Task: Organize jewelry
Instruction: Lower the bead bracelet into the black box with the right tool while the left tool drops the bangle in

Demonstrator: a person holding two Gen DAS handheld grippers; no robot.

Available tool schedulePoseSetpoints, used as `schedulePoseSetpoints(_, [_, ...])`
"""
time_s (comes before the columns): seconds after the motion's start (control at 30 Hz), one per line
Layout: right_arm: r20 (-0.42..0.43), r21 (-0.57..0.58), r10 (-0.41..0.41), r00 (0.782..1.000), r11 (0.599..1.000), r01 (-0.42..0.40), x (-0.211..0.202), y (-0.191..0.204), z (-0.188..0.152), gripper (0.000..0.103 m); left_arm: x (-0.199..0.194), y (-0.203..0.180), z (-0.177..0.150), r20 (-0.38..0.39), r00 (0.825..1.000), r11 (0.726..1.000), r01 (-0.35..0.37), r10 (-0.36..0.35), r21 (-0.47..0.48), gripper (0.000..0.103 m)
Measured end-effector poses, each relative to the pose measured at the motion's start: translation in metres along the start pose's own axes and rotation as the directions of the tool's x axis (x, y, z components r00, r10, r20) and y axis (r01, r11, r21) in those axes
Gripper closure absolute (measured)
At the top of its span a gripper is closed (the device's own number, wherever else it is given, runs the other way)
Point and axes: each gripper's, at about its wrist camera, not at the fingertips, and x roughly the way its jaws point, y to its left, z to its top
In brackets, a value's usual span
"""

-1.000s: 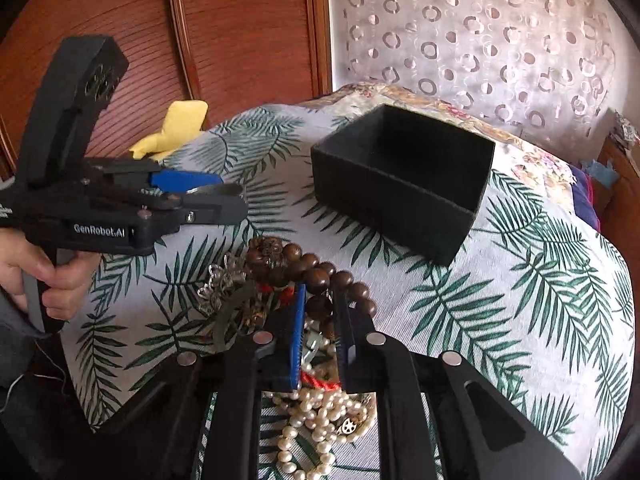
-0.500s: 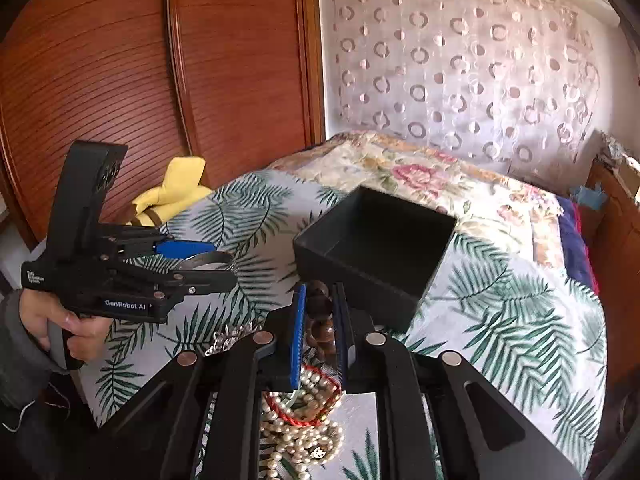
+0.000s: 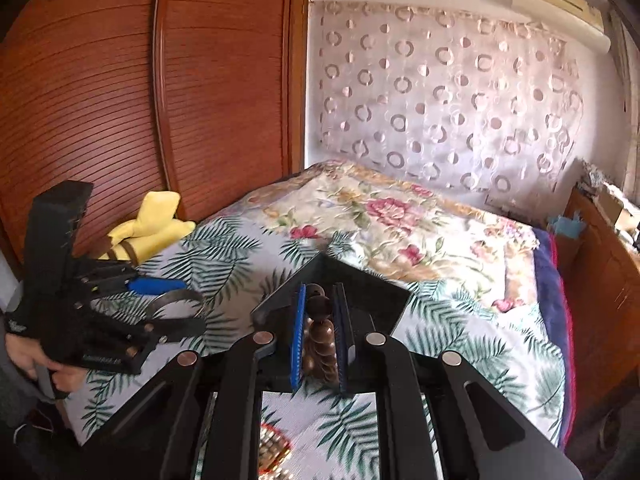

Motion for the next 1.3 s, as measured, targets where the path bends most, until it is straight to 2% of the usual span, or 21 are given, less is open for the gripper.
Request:
schedulePoseSetpoints(0.27, [-0.042,0.022,-0.029,0.999,0.999,0.030,0.033,-0.017,0.009,0.088,0.010,-0.003,0.019,0.014,1.000,1.000,-0.007,0.007,0.022,0.046])
schedulePoseSetpoints(0.53, [-0.145,0.092,0.006,0.989,0.996,0.008,0.069,-0.027,-0.021,0.087,0.032,-0.006,0.032,0.007,1.000,0.999,-0.014,0.014,0.031,0.046])
schedulePoseSetpoints(0.57, [-0.150,0.104,0.015,0.989,0.995,0.001,0.070,-0.027,-0.025,0.085,0.035,-0.008,0.033,0.006,1.000,0.999,-0.015,0.015,0.032,0.046])
schedulePoseSetpoints(0.6, [-0.153,0.111,0.017,0.988,0.994,0.000,0.071,-0.028,-0.027,0.076,0.037,-0.008,0.035,0.005,1.000,0.999,-0.017,0.016,0.032,0.046])
schedulePoseSetpoints(0.67, [-0.151,0.126,0.031,0.988,0.992,-0.011,0.071,-0.028,-0.032,0.062,0.042,-0.008,0.037,0.000,1.000,0.999,-0.019,0.019,0.031,0.046])
schedulePoseSetpoints(0.7, [-0.147,0.132,0.034,0.989,0.991,-0.014,0.069,-0.029,-0.033,0.059,0.044,-0.009,0.038,-0.001,1.000,0.999,-0.019,0.019,0.031,0.046])
schedulePoseSetpoints(1.0, [-0.109,0.162,0.003,0.994,0.987,0.015,0.042,-0.047,-0.045,0.059,0.072,-0.024,0.047,-0.032,0.999,0.997,-0.031,0.033,0.066,0.046])
schedulePoseSetpoints(1.3, [-0.100,0.160,-0.002,0.995,0.987,0.018,0.027,-0.044,-0.064,0.059,0.093,-0.044,0.042,-0.066,0.996,0.991,-0.051,0.060,0.126,0.046])
